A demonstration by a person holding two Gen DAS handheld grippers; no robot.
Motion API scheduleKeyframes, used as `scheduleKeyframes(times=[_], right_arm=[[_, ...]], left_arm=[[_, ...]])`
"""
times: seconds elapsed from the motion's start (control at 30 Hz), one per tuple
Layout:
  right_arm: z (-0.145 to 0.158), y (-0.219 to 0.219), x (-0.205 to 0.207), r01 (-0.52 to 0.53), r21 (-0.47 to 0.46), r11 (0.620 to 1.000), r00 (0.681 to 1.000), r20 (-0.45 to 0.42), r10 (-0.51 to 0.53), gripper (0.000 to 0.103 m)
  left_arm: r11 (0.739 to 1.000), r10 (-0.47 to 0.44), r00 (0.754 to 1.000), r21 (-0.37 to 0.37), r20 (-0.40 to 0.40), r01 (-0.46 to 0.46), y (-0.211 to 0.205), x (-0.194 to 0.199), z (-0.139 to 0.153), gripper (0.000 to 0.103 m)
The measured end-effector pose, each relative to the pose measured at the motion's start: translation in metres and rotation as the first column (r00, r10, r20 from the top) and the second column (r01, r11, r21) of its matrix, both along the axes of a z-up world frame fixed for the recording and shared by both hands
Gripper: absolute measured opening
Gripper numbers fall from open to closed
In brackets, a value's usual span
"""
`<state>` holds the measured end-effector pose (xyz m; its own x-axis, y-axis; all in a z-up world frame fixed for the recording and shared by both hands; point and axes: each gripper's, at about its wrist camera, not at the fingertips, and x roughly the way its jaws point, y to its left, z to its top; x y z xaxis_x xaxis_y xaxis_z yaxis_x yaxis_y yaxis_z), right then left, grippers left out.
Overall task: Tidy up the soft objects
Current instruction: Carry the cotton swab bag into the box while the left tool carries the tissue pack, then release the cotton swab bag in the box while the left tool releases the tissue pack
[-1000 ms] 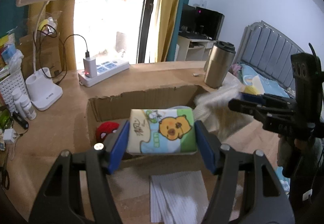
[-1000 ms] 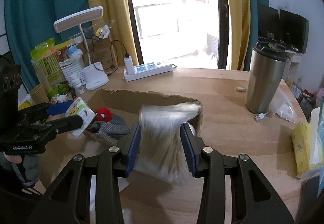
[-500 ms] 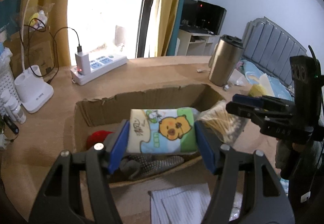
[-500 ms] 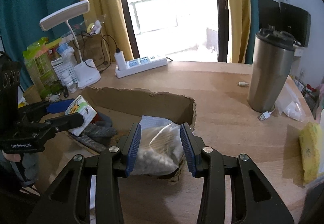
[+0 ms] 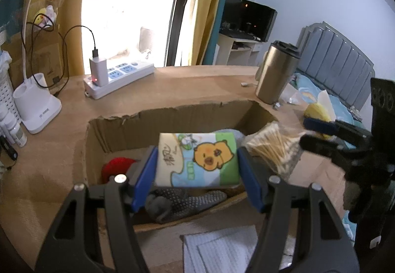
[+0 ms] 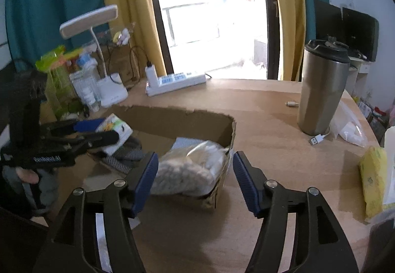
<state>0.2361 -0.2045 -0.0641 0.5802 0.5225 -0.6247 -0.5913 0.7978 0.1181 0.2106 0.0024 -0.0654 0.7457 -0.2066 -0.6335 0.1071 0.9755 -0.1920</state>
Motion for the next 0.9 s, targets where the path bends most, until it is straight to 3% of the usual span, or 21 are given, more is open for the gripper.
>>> scheduleKeyframes(times=[0.23, 0.4, 0.47, 0.73, 0.9], right_arm=[[-0.016, 0.006, 0.012, 0.064, -0.027, 0.998, 0.998, -0.014, -0.064, 0.069], [-0.041, 0.015, 0.035, 0.077, -0.097, 0.992, 0.990, -0.111, -0.088, 0.069], [-0.044, 0.012, 0.040, 0.078, -0.067, 0.995, 0.987, -0.138, -0.086, 0.070], [-0.030, 0.008, 0.044, 0.058, -0.036, 0.998, 0.994, -0.086, -0.061, 0.070], [-0.040, 0.009, 0.061, 0.062, -0.046, 0.997, 0.992, -0.109, -0.066, 0.070]], left_arm=[[1.000, 0.004, 1.000, 0.029, 0.013, -0.004, -0.001, -0.009, 0.003, 0.066], [0.999, 0.006, 1.000, 0.048, 0.016, -0.007, -0.003, -0.004, 0.003, 0.066], [0.999, 0.007, 1.000, 0.046, 0.009, -0.008, -0.003, -0.001, 0.001, 0.066], [0.998, 0.038, 0.999, 0.042, -0.029, -0.037, -0.003, 0.022, -0.011, 0.066], [0.996, 0.071, 0.997, 0.053, -0.044, -0.068, -0.002, 0.036, -0.016, 0.066]])
